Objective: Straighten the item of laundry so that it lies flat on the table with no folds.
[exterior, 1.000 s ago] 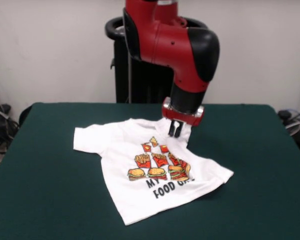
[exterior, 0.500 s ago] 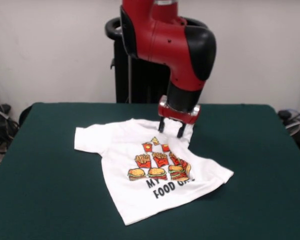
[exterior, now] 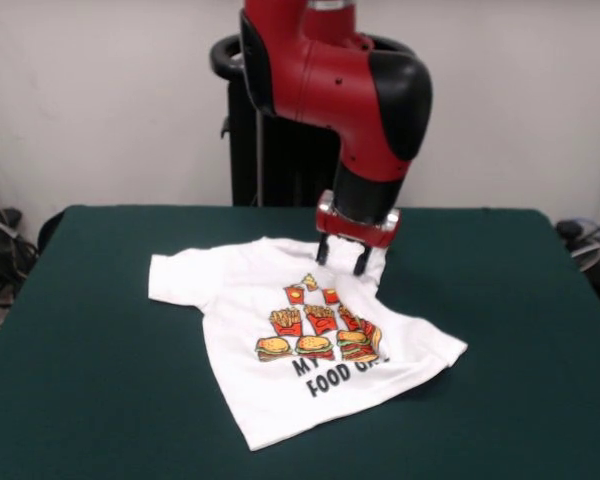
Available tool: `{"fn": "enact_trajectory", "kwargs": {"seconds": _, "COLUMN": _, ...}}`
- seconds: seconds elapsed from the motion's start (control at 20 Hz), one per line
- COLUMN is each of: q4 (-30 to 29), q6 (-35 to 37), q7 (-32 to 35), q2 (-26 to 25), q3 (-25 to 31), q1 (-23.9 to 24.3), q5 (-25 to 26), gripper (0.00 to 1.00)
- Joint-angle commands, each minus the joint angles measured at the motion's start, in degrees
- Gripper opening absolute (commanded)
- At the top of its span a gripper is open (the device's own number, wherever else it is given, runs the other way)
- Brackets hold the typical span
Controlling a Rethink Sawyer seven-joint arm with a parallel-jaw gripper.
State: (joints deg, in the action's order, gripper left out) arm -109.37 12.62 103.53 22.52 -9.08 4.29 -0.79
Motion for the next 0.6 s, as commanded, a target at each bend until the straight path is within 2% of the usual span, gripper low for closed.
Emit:
{"fn": "enact_trajectory", "kwargs": {"seconds": 0.05, "q4": 0.2, "q6": -4.1, "q7": 9.4, "q2": -5.1, "q3": 6.6, "q1": -1.3, "q5": -0.6, "gripper": 1.00}}
{"fn": "enact_trajectory", "kwargs": {"seconds": 0.1, "q4": 0.2, "q6": -4.9, "q7": 9.0, "q2": -5.1, "q3": 7.0, "q1": -0.9, "q5": -0.1, "gripper": 0.00}}
{"fn": "enact_trajectory", "kwargs": {"seconds": 0.3, "q4": 0.7, "q6": -4.6, "q7": 9.7, "q2": -5.1, "q3": 5.5, "q1": -2.6, "q5": -0.6, "gripper": 0.00}}
{"fn": "enact_trajectory", "kwargs": {"seconds": 0.6, "q4": -0.1, "q6": -0.7, "q7": 9.9, "q2": -2.3, "q3": 4.4, "q1": -3.9, "q5": -1.5, "gripper": 0.00}}
